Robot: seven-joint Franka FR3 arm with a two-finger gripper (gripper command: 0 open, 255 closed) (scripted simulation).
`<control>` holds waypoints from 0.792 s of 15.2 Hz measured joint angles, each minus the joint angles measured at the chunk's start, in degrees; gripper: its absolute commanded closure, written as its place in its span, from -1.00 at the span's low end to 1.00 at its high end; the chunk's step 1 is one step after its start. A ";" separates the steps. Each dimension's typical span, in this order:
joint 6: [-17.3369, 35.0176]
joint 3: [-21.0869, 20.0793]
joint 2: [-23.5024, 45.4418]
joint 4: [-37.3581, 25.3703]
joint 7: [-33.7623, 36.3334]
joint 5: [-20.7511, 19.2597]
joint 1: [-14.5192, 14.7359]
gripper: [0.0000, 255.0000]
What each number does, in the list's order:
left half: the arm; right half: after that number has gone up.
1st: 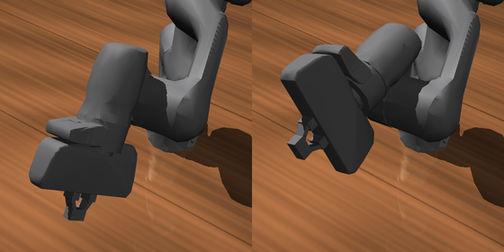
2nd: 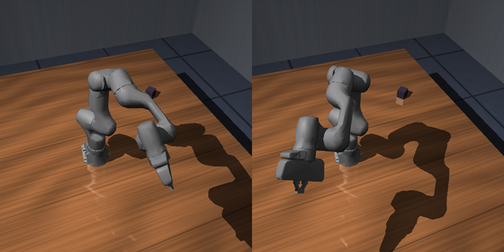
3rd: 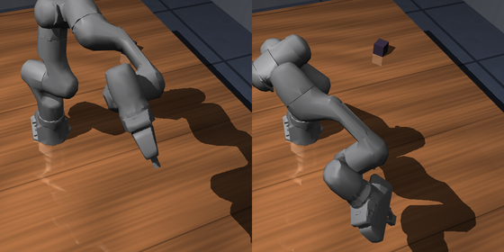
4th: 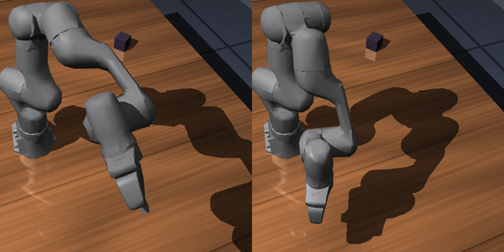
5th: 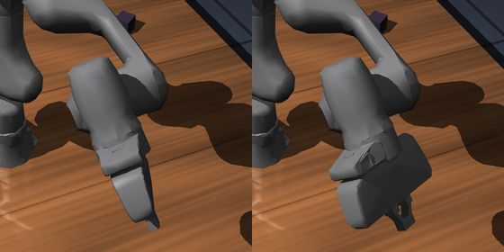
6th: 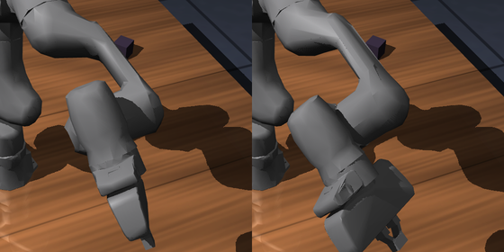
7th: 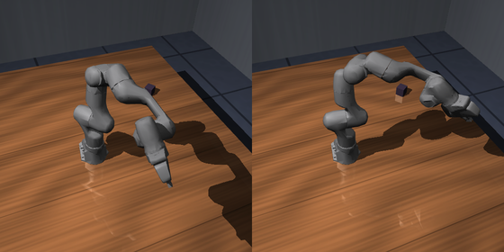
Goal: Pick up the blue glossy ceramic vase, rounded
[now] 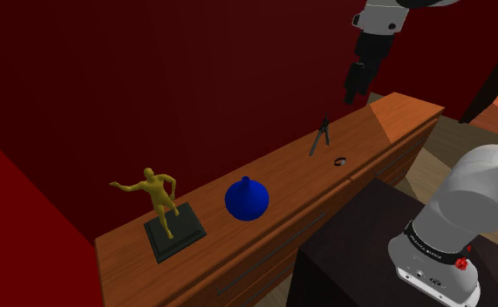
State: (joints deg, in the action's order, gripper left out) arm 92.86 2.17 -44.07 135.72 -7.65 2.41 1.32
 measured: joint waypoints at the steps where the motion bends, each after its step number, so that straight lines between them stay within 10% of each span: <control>1: 0.00 0.00 0.00 0.00 0.00 0.00 0.00 -1.00; 12: 15.81 -6.95 14.87 1.76 5.78 2.73 2.84 -1.00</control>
State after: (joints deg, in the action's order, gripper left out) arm 108.68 -4.78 -29.19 137.48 -1.87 5.14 4.16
